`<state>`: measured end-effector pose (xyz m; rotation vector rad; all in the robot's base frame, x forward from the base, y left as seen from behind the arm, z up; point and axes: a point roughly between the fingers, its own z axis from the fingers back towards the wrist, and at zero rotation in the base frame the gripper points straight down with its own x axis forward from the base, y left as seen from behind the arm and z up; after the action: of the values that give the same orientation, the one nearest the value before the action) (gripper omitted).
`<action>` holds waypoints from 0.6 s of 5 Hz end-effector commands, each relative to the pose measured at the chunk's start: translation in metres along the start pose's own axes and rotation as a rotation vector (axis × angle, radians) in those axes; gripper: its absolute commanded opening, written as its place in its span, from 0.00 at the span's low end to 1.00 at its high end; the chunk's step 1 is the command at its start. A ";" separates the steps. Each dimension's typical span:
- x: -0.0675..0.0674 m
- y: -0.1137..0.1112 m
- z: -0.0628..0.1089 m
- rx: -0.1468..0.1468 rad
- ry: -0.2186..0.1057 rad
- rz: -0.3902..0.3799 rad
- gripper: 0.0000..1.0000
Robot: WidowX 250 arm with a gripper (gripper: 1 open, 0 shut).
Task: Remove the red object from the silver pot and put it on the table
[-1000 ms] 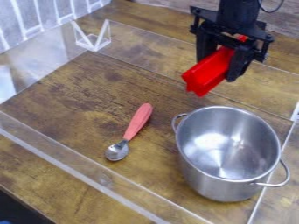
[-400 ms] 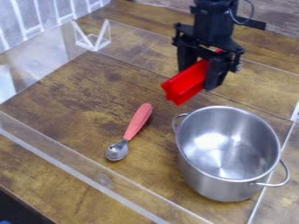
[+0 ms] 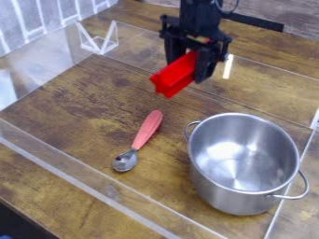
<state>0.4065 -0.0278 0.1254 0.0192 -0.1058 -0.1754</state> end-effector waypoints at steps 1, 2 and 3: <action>0.019 -0.001 0.042 0.011 -0.116 -0.041 0.00; -0.003 0.016 0.037 0.021 -0.090 -0.027 0.00; -0.032 0.046 0.027 0.034 -0.079 0.013 0.00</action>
<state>0.3809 0.0188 0.1208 0.0320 -0.1044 -0.1634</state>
